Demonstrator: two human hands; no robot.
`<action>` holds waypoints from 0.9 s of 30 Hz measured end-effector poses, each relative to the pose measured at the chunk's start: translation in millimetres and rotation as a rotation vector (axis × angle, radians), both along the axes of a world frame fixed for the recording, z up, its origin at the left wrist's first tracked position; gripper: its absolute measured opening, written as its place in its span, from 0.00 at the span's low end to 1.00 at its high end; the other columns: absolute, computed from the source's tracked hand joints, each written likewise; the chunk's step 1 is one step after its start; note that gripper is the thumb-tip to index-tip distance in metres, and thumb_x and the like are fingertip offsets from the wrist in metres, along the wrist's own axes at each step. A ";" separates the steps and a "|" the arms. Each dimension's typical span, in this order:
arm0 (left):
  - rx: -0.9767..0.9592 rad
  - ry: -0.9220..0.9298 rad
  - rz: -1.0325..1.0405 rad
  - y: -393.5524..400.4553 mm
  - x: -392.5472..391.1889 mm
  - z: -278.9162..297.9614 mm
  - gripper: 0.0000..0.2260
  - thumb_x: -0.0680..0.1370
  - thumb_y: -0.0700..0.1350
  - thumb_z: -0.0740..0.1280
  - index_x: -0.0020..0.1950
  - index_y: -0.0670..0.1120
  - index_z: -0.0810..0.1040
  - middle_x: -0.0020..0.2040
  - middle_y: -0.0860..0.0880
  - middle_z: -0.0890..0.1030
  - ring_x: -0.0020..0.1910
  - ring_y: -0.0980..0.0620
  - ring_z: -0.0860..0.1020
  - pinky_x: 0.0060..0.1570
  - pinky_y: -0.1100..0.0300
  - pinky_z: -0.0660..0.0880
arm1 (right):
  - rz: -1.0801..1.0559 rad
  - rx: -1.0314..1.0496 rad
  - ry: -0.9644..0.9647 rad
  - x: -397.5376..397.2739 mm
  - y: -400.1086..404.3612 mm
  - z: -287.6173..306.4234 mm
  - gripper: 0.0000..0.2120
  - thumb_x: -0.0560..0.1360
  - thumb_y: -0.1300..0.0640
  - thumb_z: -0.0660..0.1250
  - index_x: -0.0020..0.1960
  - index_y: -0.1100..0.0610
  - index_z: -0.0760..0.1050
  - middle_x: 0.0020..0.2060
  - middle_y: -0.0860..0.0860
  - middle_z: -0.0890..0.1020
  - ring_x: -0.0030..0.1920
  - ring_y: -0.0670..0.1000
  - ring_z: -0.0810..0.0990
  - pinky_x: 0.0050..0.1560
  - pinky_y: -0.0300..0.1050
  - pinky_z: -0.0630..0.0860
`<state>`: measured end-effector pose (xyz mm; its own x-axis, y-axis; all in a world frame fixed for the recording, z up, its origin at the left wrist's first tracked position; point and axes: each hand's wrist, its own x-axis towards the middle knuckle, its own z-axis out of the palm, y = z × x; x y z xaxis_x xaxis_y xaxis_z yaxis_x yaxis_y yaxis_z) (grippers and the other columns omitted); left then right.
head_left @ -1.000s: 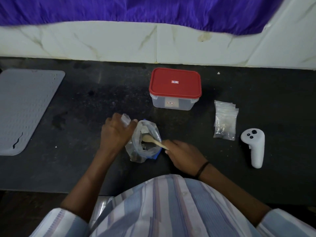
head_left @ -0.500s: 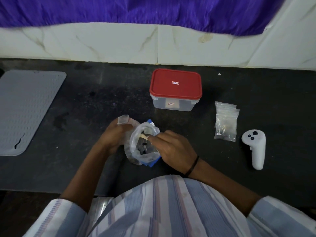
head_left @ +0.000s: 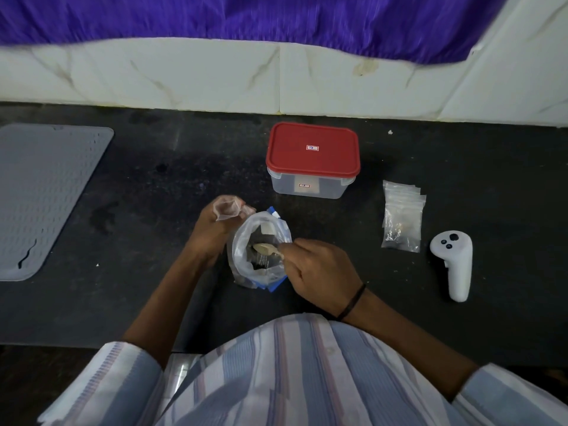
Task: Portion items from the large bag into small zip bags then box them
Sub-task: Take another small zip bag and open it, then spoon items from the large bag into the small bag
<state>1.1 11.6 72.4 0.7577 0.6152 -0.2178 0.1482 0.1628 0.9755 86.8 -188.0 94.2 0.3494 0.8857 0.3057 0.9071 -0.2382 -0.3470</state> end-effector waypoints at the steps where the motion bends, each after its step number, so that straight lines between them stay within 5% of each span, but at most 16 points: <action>1: 0.003 0.009 0.009 0.7 1.0 0.2 0.11 0.74 0.30 0.70 0.54 0.31 0.74 0.48 0.38 0.81 0.44 0.48 0.82 0.42 0.57 0.81 | -0.025 0.029 0.024 -0.2 -1.0 0.6 0.09 0.73 0.60 0.61 0.40 0.57 0.78 0.30 0.50 0.76 0.27 0.47 0.68 0.27 0.39 0.65; 5: 0.026 0.002 -0.010 2.1 4.7 -0.8 0.10 0.73 0.30 0.72 0.52 0.35 0.76 0.49 0.39 0.82 0.46 0.49 0.83 0.44 0.56 0.80 | -0.033 -0.023 0.099 -0.1 -2.2 -2.8 0.09 0.73 0.59 0.59 0.37 0.56 0.76 0.29 0.49 0.75 0.29 0.44 0.64 0.28 0.37 0.61; 13: 0.041 0.015 -0.086 -7.1 27.2 7.0 0.11 0.76 0.33 0.69 0.57 0.34 0.75 0.52 0.41 0.83 0.47 0.50 0.83 0.46 0.56 0.80 | -0.079 -0.116 0.297 10.4 2.7 -14.4 0.10 0.77 0.58 0.59 0.41 0.58 0.77 0.32 0.50 0.77 0.32 0.49 0.74 0.33 0.52 0.75; 19: 0.570 0.300 0.207 -23.8 6.6 45.9 0.05 0.79 0.47 0.68 0.50 0.48 0.73 0.43 0.52 0.79 0.41 0.55 0.77 0.39 0.55 0.75 | -0.185 -0.100 0.431 12.2 -7.3 -28.9 0.09 0.78 0.58 0.63 0.51 0.53 0.82 0.37 0.51 0.83 0.36 0.48 0.79 0.39 0.49 0.78; 27: 0.395 0.611 -0.079 -74.0 -53.0 37.6 0.19 0.74 0.62 0.68 0.56 0.51 0.70 0.47 0.54 0.75 0.44 0.55 0.77 0.36 0.58 0.73 | -0.177 -0.058 0.429 1.5 -2.2 -28.7 0.09 0.77 0.59 0.64 0.40 0.57 0.79 0.28 0.50 0.77 0.29 0.47 0.74 0.31 0.46 0.72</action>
<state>-51.9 -62.4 110.0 0.6175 0.6837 -0.3890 0.6812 -0.2175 0.6990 88.3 -190.3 65.5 0.5810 0.8122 0.0519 0.6279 -0.4068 -0.6635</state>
